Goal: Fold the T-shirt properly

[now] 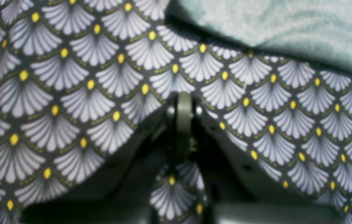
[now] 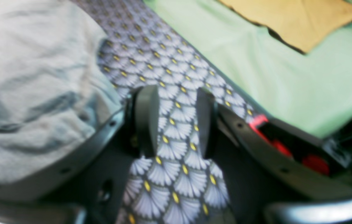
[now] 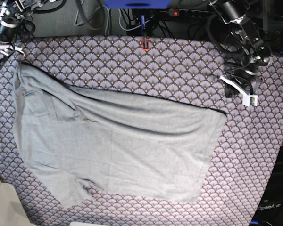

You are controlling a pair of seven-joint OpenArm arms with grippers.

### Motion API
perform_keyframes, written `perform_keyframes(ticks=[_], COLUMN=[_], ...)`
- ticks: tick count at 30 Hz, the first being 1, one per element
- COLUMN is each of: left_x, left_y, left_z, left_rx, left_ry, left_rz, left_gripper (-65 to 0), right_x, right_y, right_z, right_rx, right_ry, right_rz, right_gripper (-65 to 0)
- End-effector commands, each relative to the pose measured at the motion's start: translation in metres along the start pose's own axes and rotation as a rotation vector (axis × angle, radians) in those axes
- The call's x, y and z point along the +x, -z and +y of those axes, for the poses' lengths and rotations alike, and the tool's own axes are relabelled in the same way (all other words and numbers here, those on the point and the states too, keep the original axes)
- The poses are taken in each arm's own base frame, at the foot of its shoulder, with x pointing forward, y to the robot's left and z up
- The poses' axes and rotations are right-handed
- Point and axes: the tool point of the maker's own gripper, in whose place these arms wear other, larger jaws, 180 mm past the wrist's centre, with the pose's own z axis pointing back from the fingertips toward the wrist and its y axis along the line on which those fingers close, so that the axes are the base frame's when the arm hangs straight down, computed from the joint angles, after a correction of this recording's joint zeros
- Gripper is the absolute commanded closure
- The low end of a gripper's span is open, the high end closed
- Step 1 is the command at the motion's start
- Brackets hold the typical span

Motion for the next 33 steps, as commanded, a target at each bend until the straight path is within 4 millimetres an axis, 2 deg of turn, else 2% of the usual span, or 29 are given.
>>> perform_keyframes(ticks=[1,5,8,13,15,19,22,27,33], left_x=[-0.062,-0.053,-0.046,-0.044,-0.039,-0.035,-0.031,-0.017,-0.01], left_y=[-0.013,-0.01,-0.008,-0.01,-0.01,-0.014,-0.017,-0.019,0.008], left_z=[0.032,0.023,0.014,0.007,0.004,-0.005,-0.008,-0.005,-0.012], left_rx=[0.134,0.091,0.046,-0.008,-0.039,-0.105,-0.135,-0.168,-0.241], left_ry=[0.03,-0.033,-0.092,-0.166,-0.202,-0.3,-0.348,-0.462,-0.658], left_rz=[0.277,0.224,0.175,0.17,0.151,0.085,0.05,-0.035,-0.07], left_gripper=[0.0,0.0,0.0,0.0,-4.1,-26.5,-36.0,-36.7,-36.7], right_x=[0.007,-0.021,-0.03,-0.043,-0.051,-0.057,-0.057,-0.057,-0.058], right_y=[0.002,0.001,0.0,-0.002,-0.004,-0.007,-0.008,-0.007,-0.007], right_z=[-0.002,-0.001,-0.001,-0.001,-0.001,-0.001,-0.002,-0.001,0.0], right_rx=[-0.004,-0.001,-0.001,-0.006,-0.006,-0.004,-0.004,-0.003,-0.001], right_ry=[-0.007,-0.005,-0.002,0.001,0.002,0.0,-0.001,-0.002,-0.002], right_rz=[-0.01,0.144,0.193,0.277,0.321,0.353,0.354,0.354,0.356], right_gripper=[-24.4,-28.5,-32.3,-36.4,-36.5,-36.5,-36.5,-36.4,-36.3])
